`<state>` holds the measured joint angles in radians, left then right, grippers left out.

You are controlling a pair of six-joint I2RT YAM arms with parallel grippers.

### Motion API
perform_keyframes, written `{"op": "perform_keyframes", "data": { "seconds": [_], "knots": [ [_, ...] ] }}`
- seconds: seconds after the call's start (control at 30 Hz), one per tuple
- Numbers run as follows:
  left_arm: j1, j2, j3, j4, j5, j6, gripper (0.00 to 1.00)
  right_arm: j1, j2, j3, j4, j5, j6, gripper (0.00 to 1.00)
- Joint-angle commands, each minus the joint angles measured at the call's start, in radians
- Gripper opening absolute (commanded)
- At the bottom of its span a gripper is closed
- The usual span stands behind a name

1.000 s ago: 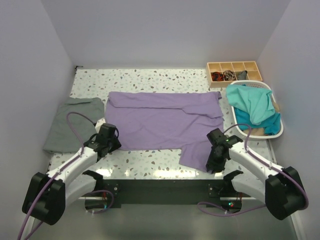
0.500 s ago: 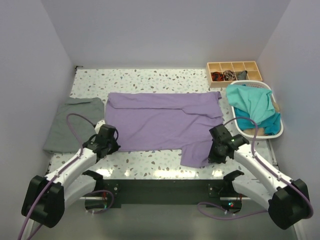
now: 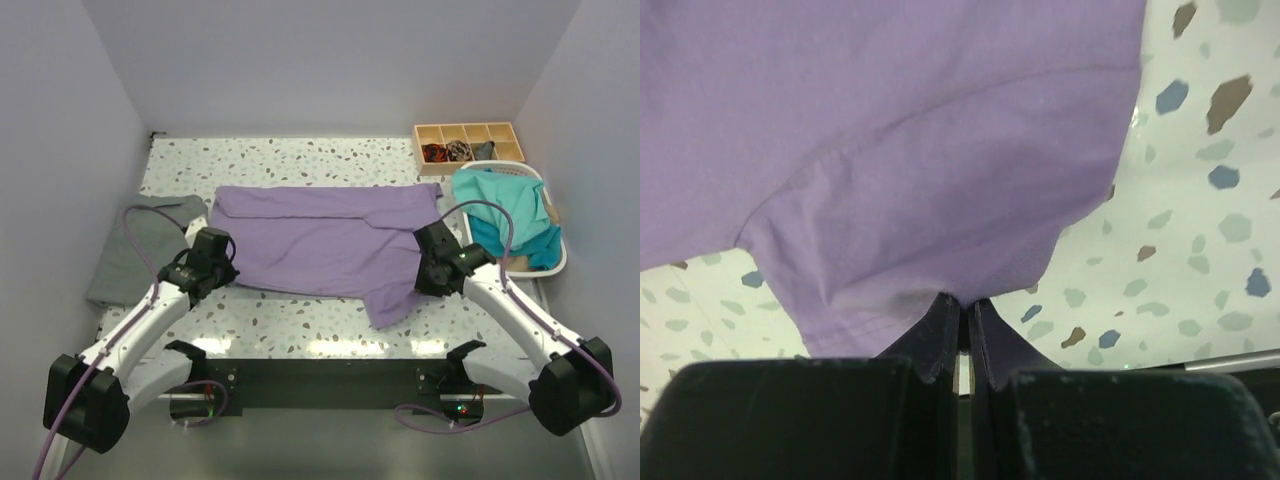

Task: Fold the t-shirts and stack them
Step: Fold the tshirt

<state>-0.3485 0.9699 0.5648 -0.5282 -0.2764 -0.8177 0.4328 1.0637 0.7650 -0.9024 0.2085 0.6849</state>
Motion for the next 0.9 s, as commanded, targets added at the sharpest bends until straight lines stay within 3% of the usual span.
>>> {"op": "perform_keyframes", "data": {
  "seconds": [0.0,0.37,0.87],
  "knots": [
    [-0.001,0.053,0.084,-0.01,-0.092,0.051,0.07,0.004,0.044,0.105,0.072,0.118,-0.071,0.0],
    [0.008,0.268,0.185,0.089,-0.141,0.143,0.2,0.001,0.211,0.249,0.183,0.203,-0.14,0.0],
    [0.135,0.498,0.354,0.206,-0.08,0.284,0.21,-0.063,0.416,0.391,0.27,0.278,-0.211,0.0]
  ]
}}
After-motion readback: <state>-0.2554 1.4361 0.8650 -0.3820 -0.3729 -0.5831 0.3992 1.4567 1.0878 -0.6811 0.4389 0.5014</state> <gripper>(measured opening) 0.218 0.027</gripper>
